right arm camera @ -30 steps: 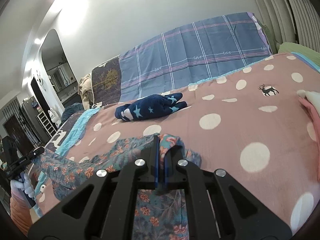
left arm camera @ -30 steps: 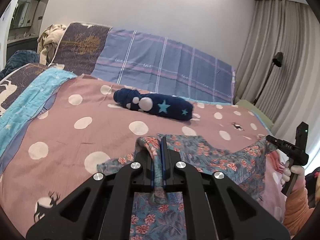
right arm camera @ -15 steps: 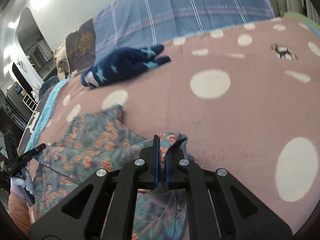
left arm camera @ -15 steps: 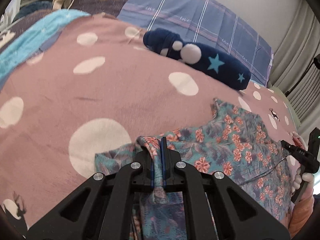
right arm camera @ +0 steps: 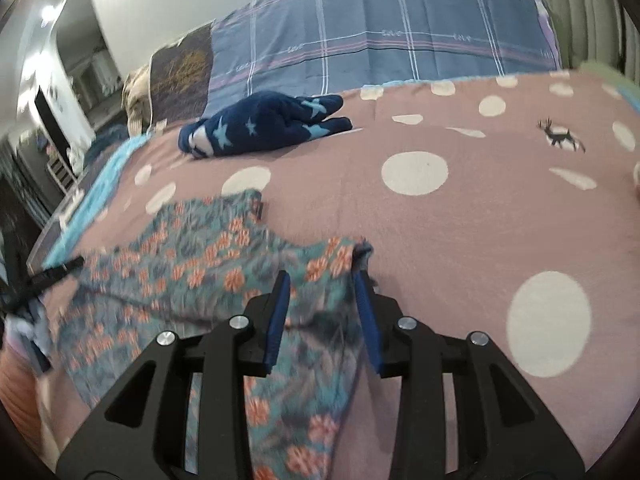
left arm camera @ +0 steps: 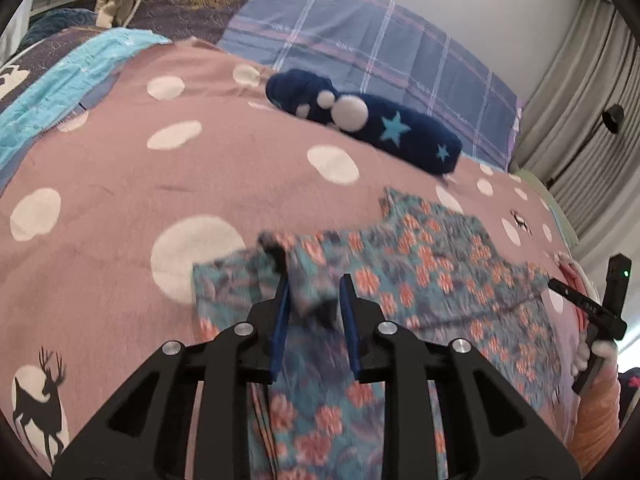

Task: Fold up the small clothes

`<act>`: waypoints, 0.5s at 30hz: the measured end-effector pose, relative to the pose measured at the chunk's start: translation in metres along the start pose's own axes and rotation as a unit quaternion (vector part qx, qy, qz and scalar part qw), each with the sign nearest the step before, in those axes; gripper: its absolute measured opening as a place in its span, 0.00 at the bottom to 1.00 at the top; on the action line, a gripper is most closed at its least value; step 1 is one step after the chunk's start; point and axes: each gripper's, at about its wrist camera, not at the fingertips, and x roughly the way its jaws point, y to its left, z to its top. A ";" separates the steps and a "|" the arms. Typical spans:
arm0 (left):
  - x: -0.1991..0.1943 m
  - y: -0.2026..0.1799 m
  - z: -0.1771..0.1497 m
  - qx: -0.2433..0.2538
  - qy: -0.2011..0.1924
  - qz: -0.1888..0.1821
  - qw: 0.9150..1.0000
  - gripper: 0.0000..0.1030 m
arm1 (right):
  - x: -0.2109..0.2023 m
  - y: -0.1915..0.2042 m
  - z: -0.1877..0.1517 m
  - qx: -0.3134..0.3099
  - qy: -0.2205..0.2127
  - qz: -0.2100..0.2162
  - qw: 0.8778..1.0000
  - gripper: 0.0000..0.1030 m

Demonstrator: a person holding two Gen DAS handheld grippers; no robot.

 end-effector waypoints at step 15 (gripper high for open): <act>0.022 -0.001 0.068 -0.032 -0.061 -0.005 0.998 0.07 | 0.018 -0.024 0.061 0.086 -0.051 0.036 0.994 0.04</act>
